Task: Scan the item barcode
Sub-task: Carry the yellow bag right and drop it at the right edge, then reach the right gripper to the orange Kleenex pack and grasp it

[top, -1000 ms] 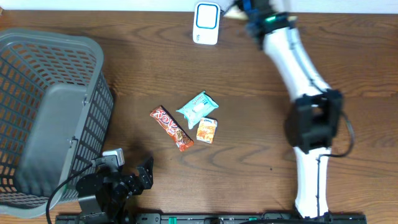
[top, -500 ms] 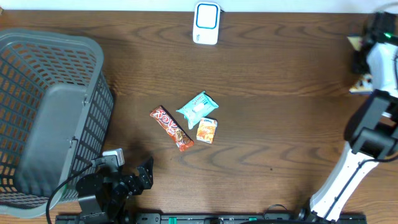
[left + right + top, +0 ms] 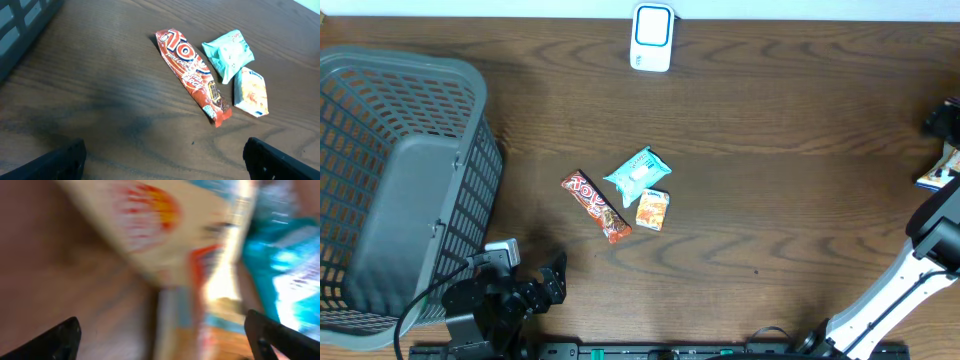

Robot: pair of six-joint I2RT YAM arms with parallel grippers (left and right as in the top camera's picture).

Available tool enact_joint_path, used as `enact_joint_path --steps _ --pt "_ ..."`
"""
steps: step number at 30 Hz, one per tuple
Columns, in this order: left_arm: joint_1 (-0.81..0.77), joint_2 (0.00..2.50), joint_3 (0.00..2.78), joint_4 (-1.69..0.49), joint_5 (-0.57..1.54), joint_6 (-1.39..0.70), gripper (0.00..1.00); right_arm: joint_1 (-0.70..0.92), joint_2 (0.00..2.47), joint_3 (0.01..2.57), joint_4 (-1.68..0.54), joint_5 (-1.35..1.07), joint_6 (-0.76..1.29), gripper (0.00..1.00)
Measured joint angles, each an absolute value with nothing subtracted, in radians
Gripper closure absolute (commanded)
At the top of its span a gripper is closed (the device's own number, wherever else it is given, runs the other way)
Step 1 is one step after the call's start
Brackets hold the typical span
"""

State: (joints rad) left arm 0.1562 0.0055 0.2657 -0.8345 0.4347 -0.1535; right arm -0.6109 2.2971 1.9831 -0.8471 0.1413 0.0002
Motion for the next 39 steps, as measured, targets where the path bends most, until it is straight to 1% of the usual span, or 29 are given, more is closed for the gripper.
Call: enact_joint_path --steps 3,7,10,12,16,17,19,23,25,27,28,30,32,39 --pt "0.156 0.006 0.266 -0.834 0.435 -0.154 0.02 -0.585 2.189 1.974 -0.809 -0.059 0.061 0.01" --pt "0.156 0.006 0.266 -0.834 0.435 -0.154 0.02 -0.486 1.912 1.98 -0.807 -0.294 0.213 0.01" --pt "0.156 0.006 0.266 -0.834 0.435 -0.154 0.02 -0.371 1.763 1.998 -0.885 -0.373 0.313 0.01" --pt "0.156 0.006 0.266 -0.834 0.435 -0.154 0.02 -0.281 1.708 2.002 -0.948 -0.399 0.352 0.01" --pt "0.156 0.006 0.266 -0.835 0.435 -0.154 0.02 -0.101 1.692 2.002 -1.008 -0.43 0.392 0.01" --pt "0.156 0.006 0.266 -0.834 0.435 -0.154 0.02 -0.042 1.706 2.001 -1.032 -0.433 0.399 0.04" --pt "0.156 0.006 0.266 -0.834 0.435 -0.154 0.02 0.041 1.731 2.001 -1.082 -0.436 0.404 0.05" --pt "0.156 0.006 0.266 -0.834 0.435 -0.154 0.02 0.213 1.794 1.997 -1.22 -0.437 0.329 0.07" --pt "0.156 0.006 0.266 -0.834 0.435 -0.154 0.02 0.315 1.839 1.992 -1.262 -0.422 0.271 0.13" --pt "0.156 0.006 0.266 -0.834 0.435 -0.154 0.02 0.408 1.889 1.99 -1.301 -0.385 0.237 0.22" --pt "0.156 0.006 0.266 -0.834 0.435 -0.154 0.02 0.447 1.916 1.99 -1.322 -0.368 0.224 0.38" --pt "0.156 0.006 0.266 -0.835 0.435 -0.153 0.02 0.525 1.985 1.989 -1.349 -0.326 0.21 0.55" --pt "0.156 0.006 0.266 -0.834 0.435 -0.154 0.02 0.588 2.062 1.988 -1.37 -0.29 0.197 0.6" --pt "0.156 0.006 0.266 -0.835 0.435 -0.154 0.02 0.701 2.287 1.981 -1.418 -0.218 0.235 0.61"
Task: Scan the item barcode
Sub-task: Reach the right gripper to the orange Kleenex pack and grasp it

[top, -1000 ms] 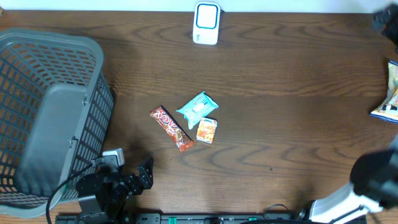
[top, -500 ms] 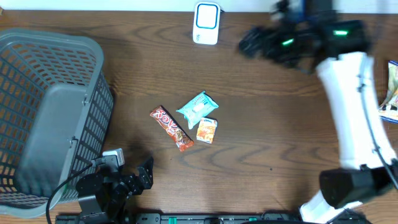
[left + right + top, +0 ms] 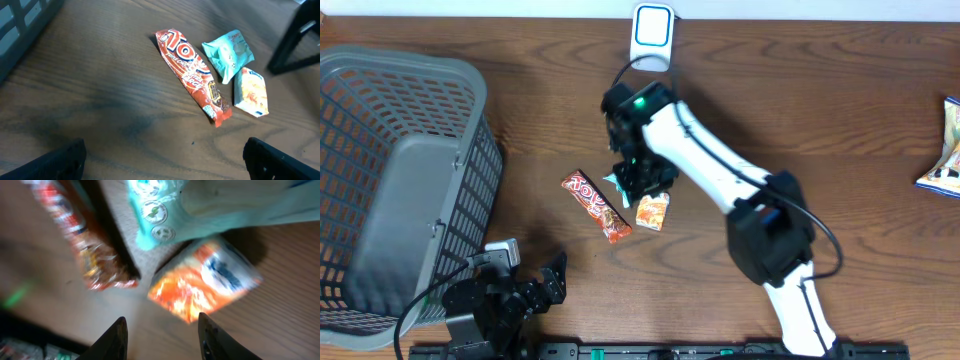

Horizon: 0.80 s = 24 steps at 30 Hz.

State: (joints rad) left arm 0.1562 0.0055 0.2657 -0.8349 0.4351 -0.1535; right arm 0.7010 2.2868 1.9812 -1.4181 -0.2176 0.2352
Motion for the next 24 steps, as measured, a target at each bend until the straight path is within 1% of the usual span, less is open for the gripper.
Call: enact_joint_path --steps 3,4,6,10,11,12,13,14,15,16,24 --pt "0.156 0.006 0.266 -0.834 0.435 -0.154 0.02 0.727 2.325 1.98 -1.42 -0.155 0.295 0.59" --pt "0.156 0.006 0.266 -0.834 0.435 -0.154 0.02 0.738 2.337 1.98 -1.42 -0.118 0.328 0.54" --pt "0.156 0.006 0.266 -0.834 0.435 -0.154 0.02 0.752 2.35 1.98 -1.407 -0.071 0.362 0.5" --pt "0.156 0.006 0.266 -0.834 0.435 -0.154 0.02 0.78 2.382 1.98 -1.361 0.001 0.399 0.5" --pt "0.156 0.006 0.266 -0.834 0.435 -0.154 0.02 0.788 2.389 1.98 -1.362 0.014 0.403 0.53" --pt "0.156 0.006 0.266 -0.834 0.435 -0.154 0.02 0.791 2.393 1.982 -1.362 0.026 0.409 0.6" --pt "0.156 0.006 0.266 -0.834 0.435 -0.154 0.02 0.8 2.397 1.985 -1.364 0.044 0.413 0.74" --pt "0.156 0.006 0.266 -0.835 0.435 -0.154 0.02 0.804 2.403 1.989 -1.368 0.063 0.419 0.81" --pt "0.156 0.006 0.266 -0.835 0.435 -0.154 0.02 0.807 2.409 1.993 -1.375 0.082 0.425 0.92" --pt "0.156 0.006 0.266 -0.834 0.435 -0.154 0.02 0.807 2.417 2.002 -1.385 0.098 0.43 0.99" --pt "0.156 0.006 0.266 -0.834 0.435 -0.153 0.02 0.802 2.446 2.047 -1.468 0.098 0.517 0.99"
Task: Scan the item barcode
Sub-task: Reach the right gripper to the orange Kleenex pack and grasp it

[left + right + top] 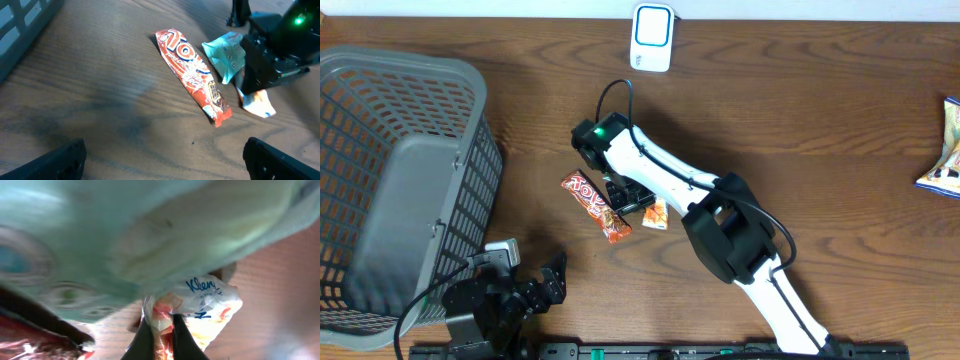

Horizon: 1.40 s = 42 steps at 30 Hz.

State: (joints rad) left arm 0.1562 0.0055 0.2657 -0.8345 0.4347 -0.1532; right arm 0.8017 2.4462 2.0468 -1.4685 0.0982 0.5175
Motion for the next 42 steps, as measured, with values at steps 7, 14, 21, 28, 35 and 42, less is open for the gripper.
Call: enact_joint_path --steps 7,14,21,28,35,42 --pt "0.156 0.006 0.266 -0.834 0.435 -0.153 0.02 0.708 2.522 2.078 -1.703 -0.017 0.81 0.98" --pt "0.156 0.006 0.266 -0.834 0.435 -0.154 0.02 0.552 2.522 2.086 -1.702 -0.379 0.99 0.98" --pt "0.156 0.006 0.266 -0.834 0.435 -0.153 0.02 0.471 2.522 2.086 -1.702 -0.585 1.21 0.98" --pt "0.156 0.006 0.266 -0.834 0.435 -0.154 0.02 0.435 2.523 2.087 -1.701 -0.68 1.303 0.99" --pt "0.156 0.006 0.266 -0.834 0.435 -0.154 0.02 0.417 2.522 2.087 -1.702 -0.701 1.295 0.99" --pt "0.156 0.006 0.266 -0.834 0.435 -0.154 0.02 0.415 2.519 2.087 -1.701 -0.699 1.211 0.99"
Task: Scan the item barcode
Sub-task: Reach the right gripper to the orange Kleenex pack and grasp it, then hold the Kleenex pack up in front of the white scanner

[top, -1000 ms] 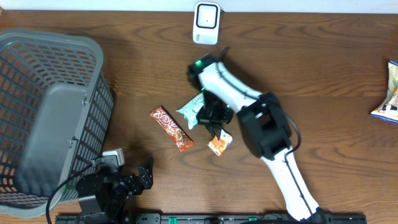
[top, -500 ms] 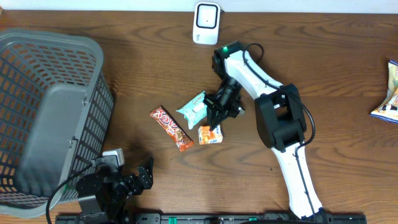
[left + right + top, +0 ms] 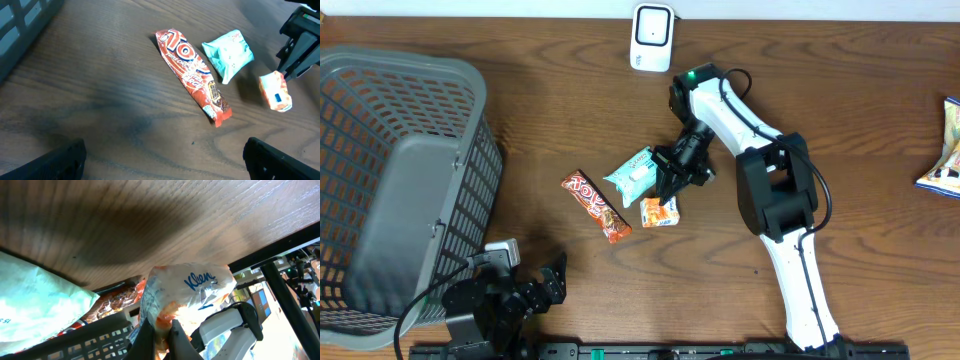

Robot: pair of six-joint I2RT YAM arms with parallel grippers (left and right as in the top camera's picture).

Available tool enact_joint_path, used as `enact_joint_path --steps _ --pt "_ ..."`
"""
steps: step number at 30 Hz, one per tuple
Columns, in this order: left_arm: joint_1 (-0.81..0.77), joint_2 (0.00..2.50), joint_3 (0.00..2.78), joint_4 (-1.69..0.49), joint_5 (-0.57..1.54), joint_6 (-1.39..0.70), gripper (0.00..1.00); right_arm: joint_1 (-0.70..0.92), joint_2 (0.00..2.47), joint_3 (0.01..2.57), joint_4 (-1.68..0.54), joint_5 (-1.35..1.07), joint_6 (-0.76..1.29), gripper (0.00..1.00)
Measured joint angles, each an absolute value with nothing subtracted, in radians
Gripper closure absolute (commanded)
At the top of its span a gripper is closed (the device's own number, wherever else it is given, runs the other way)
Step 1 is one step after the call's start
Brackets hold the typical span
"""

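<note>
My right gripper (image 3: 667, 196) is shut on the small orange-and-white tissue pack (image 3: 658, 214), which hangs just off the table. In the right wrist view the pack (image 3: 187, 292) is pinched between the black fingers (image 3: 148, 335). It also shows at the right in the left wrist view (image 3: 275, 91). The white barcode scanner (image 3: 651, 36) stands at the table's far edge, beyond the gripper. My left gripper (image 3: 538, 288) rests open at the near left, its fingers (image 3: 65, 160) wide apart over bare wood.
A red candy bar (image 3: 595, 206) and a teal packet (image 3: 636, 173) lie just left of the held pack. A grey mesh basket (image 3: 400, 180) fills the left side. A snack bag (image 3: 942, 160) lies at the right edge.
The right arm now reaches in from the right of the teal packet instead of its left. The tissue pack, then gripped down on the table, is now raised off the wood.
The right gripper was first open at the far right edge over the snack bag. Then it hung open above the three items in the middle. Then it was shut on the tissue pack on the table, and now it holds that pack lifted. The left arm stayed put.
</note>
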State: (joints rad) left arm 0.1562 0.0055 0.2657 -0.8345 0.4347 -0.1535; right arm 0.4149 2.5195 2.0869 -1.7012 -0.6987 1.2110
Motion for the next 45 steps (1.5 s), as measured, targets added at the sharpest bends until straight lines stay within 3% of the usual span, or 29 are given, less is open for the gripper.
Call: enact_joint_path --steps 6,13,22,30,45 --pt "0.156 0.006 0.266 -0.834 0.435 -0.154 0.02 0.396 2.399 2.087 -1.697 -0.686 1.215 0.98" --pt "0.156 0.006 0.266 -0.834 0.435 -0.153 0.02 0.351 2.113 2.096 -1.601 -0.544 1.38 0.99" --pt "0.156 0.006 0.266 -0.834 0.435 -0.153 0.02 0.354 2.062 2.101 -1.112 -0.372 1.395 0.99" --pt "0.156 0.006 0.266 -0.835 0.435 -0.154 0.02 0.385 2.088 2.098 -0.737 -0.233 1.223 0.99" --pt "0.156 0.006 0.266 -0.834 0.435 -0.153 0.02 0.391 2.308 2.098 -0.083 -0.103 1.13 0.99"
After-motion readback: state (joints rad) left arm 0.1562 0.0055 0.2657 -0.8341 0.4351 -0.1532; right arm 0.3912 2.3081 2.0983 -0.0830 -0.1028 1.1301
